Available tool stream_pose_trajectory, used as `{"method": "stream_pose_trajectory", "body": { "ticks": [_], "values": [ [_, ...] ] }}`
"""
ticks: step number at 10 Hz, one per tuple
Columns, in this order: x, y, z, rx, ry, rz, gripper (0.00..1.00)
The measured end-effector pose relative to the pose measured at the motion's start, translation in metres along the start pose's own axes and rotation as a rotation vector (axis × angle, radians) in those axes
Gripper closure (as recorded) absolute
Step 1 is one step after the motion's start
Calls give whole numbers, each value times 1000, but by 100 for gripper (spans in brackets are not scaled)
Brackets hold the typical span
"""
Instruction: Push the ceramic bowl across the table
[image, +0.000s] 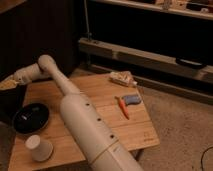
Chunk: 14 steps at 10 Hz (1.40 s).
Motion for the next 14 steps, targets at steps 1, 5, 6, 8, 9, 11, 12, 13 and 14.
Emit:
{"method": "stream_pose_trajectory", "body": {
  "ticks": [1,5,6,8,9,11,12,13,14],
  "values": [
    [5,0,1,-19,-47,-9,100],
    [11,11,13,-161,-373,-29,100],
    [7,15,16,-176,-375,-50,100],
    [-7,20,13,-170,-304,-113,100],
    [-12,24,12,-164,-257,-137,100],
    [-10,30,9,-184,-172,-174,100],
    [-6,33,13,-201,-119,-194,100],
    [-2,35,10,-204,-58,-239,100],
    [1,36,5,-206,-23,-296,100]
  ]
}}
